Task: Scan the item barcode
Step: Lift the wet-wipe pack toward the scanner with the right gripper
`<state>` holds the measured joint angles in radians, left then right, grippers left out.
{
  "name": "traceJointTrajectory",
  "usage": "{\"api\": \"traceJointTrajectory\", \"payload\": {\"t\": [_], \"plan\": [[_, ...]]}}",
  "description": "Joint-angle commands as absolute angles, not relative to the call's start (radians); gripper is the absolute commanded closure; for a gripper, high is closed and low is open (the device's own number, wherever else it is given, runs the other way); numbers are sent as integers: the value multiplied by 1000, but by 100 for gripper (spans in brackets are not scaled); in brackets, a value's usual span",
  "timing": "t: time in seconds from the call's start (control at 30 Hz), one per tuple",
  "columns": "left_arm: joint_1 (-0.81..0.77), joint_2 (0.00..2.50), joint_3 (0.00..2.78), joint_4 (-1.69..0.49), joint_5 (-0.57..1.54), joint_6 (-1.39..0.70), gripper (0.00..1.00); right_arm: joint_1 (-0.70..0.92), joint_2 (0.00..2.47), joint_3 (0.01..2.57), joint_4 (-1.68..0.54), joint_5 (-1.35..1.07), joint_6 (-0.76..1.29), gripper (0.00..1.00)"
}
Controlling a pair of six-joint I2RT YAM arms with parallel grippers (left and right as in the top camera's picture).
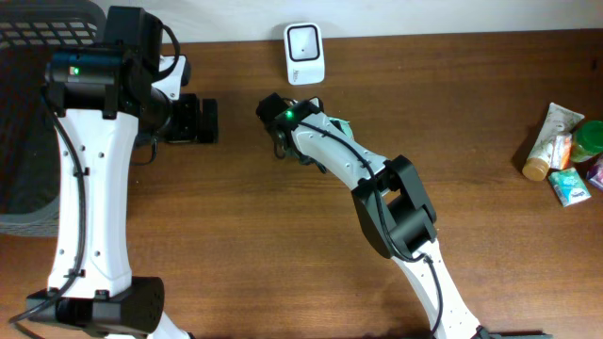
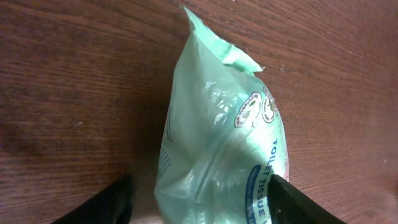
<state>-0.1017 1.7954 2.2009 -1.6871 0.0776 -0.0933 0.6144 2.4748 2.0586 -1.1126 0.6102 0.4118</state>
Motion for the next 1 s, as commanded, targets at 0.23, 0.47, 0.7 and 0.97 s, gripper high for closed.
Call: {"api": "traceJointTrajectory", "payload": {"t": [0.23, 0.47, 0.7, 0.97], "plan": [[-102, 1792, 2202, -1688, 78, -77, 1, 478, 2456, 2216, -1185, 185, 356, 96], [-102, 1792, 2202, -1688, 78, -77, 1, 318, 2457, 2358, -1235, -488, 284, 96], [-102, 1792, 2202, -1688, 78, -77, 1, 308, 2458, 2355, -1285, -260, 240, 59], [-102, 1792, 2202, -1688, 78, -77, 1, 589, 2473, 2299, -1264, 580, 514, 41]]}}
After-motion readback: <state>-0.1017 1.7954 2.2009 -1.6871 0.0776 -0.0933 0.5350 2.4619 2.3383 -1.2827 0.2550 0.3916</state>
